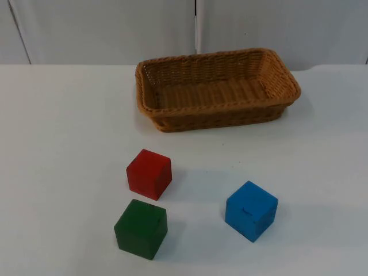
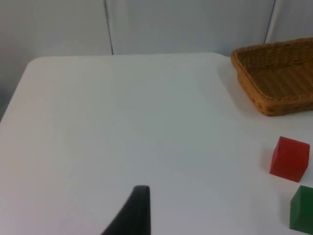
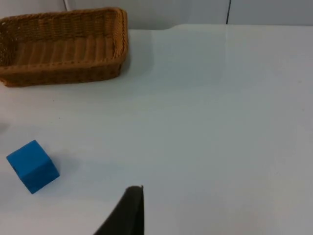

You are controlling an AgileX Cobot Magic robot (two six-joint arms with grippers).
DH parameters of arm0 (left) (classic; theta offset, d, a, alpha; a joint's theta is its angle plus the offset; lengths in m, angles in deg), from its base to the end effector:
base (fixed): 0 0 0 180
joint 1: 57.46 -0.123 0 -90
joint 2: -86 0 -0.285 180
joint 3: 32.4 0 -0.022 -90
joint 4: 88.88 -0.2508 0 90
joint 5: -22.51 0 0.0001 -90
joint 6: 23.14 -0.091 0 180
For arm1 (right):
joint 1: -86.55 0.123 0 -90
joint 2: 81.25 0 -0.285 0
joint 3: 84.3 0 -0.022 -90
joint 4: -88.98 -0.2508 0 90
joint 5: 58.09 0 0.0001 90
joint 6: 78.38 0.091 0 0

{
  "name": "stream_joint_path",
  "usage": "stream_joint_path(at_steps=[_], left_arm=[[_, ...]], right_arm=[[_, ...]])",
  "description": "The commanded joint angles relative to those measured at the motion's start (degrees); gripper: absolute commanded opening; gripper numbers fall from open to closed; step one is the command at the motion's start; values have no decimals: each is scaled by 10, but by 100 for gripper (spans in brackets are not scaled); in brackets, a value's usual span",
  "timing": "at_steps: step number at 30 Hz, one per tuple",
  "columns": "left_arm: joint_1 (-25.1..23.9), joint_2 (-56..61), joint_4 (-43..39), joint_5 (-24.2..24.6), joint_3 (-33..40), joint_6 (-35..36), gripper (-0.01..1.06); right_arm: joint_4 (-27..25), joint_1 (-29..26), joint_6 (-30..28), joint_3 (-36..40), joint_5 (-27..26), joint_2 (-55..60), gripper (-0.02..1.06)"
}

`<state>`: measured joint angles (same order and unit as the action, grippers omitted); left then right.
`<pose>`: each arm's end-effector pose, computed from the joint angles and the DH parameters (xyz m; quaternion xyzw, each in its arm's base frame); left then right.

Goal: Pick up one cube with each hand and place exactly two cubes into the same basket, leaving the remaining cube outside.

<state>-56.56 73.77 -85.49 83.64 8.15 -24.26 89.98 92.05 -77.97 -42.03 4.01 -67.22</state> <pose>-0.0091 -0.0046 0.3157 0.0169 0.8377 -0.0285 0.5451 0.0001 -0.0014 0.3062 -0.0377 0.8581 0.0177 0.5118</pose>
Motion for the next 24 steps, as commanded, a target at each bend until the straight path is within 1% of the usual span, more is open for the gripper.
stream_joint_path(at_steps=[1, 5, 12, 14, 17, 24], left_arm=[[-3, -20, 7, -8, -11, 4, 105], [-3, -46, 8, -19, -13, 4, 105], [-3, -74, 16, -20, -13, 4, 105], [-3, -82, 20, -20, -13, 4, 105], [-3, -89, 21, -24, -13, 4, 105], [-3, -94, 32, -40, -13, 4, 105]], right_arm=[[-2, -3, -1, -12, -6, 25, 105], [-2, -3, -9, -30, -16, 70, 105], [-17, -3, -17, -53, -20, 127, 105], [-24, -3, -32, -60, -20, 146, 105], [-27, -3, -44, -63, -22, 163, 105], [-28, -3, -48, -68, -35, 201, 105]])
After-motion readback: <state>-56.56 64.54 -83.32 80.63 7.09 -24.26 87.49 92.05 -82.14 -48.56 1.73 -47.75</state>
